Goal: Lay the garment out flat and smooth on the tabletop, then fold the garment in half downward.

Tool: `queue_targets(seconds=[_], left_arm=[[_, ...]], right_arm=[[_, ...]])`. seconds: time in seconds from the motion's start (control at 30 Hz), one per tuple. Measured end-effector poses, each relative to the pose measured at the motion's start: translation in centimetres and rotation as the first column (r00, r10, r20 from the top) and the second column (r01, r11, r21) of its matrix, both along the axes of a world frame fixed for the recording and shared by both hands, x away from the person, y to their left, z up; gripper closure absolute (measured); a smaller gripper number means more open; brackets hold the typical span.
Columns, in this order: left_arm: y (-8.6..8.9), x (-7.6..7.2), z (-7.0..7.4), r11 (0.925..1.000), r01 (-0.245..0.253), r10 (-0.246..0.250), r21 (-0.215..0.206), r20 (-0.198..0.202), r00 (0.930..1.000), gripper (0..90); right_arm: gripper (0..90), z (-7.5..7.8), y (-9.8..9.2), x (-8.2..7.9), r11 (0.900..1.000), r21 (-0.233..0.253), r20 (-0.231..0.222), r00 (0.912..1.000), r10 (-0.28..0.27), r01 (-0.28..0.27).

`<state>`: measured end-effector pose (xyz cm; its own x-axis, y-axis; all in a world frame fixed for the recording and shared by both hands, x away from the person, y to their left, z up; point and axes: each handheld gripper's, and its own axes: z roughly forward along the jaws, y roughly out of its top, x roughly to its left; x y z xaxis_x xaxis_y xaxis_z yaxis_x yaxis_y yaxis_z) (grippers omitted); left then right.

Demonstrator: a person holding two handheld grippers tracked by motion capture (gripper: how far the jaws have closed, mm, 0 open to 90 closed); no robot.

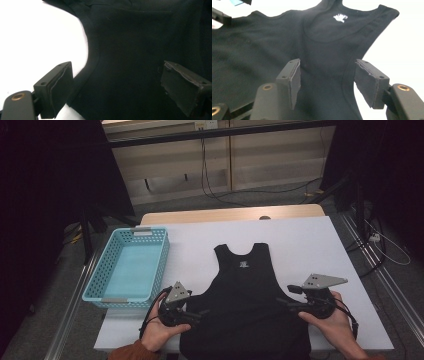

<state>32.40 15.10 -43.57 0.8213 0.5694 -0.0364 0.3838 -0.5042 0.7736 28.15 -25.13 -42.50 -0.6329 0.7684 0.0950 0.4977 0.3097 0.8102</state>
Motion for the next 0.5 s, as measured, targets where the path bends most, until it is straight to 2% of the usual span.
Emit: queue_targets(seconds=[0.13, 0.3, 0.33, 0.4, 0.5], left_arm=[[0.2, -0.5, -0.1, 0.9999, -0.002, 0.002, 0.013, -0.014, 0.9999, 11.3], [0.3, -1.3, -0.1, 0.9994, 0.021, -0.021, 0.026, -0.019, 0.9996, 12.3], [0.3, -1.4, -0.1, 0.9989, 0.026, -0.025, 0.040, -0.019, 0.9995, 12.5], [0.2, -1.5, -0.3, 0.9979, 0.046, -0.044, 0.045, -0.039, 0.9983, 14.6], [0.0, -1.6, -0.4, 0.9976, 0.047, -0.044, 0.051, -0.056, 0.9975, 16.5]], right_arm=[[39.1, -0.2, -0.2, -1.2, 1.000, -0.018, -0.019, 0.9997, 0.016, -0.016], [40.7, -0.2, -0.4, -2.2, 0.999, -0.021, -0.032, 0.9983, 0.049, -0.050], [40.8, -0.2, -0.3, -2.4, 0.998, -0.021, -0.035, 0.9979, 0.055, -0.056], [41.4, -0.2, -0.2, -2.8, 0.997, -0.028, -0.040, 0.9969, 0.068, -0.069], [43.6, -0.4, 0.0, -3.3, 0.995, -0.038, -0.055, 0.9941, 0.094, -0.096]])
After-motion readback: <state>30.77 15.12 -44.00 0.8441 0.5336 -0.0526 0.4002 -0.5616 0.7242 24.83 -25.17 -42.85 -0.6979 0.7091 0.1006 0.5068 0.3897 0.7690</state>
